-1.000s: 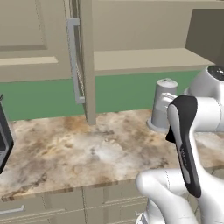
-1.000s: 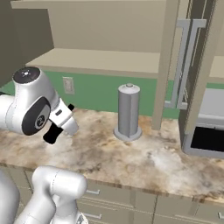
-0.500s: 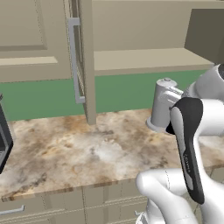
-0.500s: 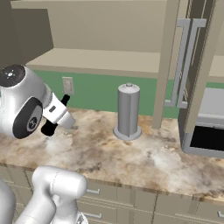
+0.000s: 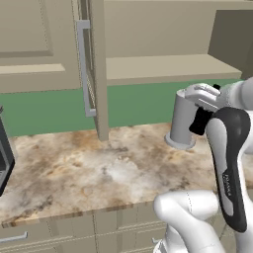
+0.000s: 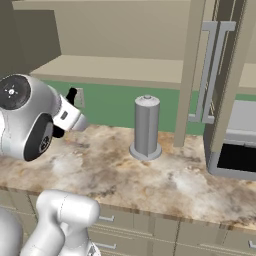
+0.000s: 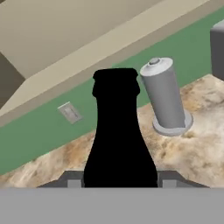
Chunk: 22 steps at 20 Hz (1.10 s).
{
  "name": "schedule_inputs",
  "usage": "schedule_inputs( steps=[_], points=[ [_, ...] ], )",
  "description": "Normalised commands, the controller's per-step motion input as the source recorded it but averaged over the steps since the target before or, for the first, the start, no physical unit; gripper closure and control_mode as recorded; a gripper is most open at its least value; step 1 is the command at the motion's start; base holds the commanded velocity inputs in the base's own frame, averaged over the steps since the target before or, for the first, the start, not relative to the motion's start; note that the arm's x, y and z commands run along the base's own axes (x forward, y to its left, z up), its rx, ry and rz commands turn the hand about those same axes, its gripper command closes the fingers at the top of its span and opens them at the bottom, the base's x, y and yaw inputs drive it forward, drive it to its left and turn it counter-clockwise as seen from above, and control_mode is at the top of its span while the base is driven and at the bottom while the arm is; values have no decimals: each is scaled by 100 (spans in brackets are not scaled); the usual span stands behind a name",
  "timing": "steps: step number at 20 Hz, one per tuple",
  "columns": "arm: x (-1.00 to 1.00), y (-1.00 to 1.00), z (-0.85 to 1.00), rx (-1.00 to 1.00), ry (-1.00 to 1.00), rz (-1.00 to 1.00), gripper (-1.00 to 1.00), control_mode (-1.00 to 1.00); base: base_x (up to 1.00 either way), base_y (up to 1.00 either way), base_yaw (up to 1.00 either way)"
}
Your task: Sort all alcoholic drinks to one cabinet, and non-alcoholic drinks to the other.
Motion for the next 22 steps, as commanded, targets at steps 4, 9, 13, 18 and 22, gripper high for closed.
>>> schedule_inputs(
  steps=[4, 9, 13, 18, 22],
  points=[
    [21, 0, 41, -1, -20, 24, 100, -100, 0, 0, 0],
    [8, 1, 38, -8, -21, 23, 100, -100, 0, 0, 0],
    [14, 22, 35, -13, -16, 18, 100, -100, 0, 0, 0],
    [8, 47, 33, -16, -11, 8, 100, -100, 0, 0, 0],
    [25, 43, 32, -11, -5, 4, 100, -100, 0, 0, 0]
  ],
)
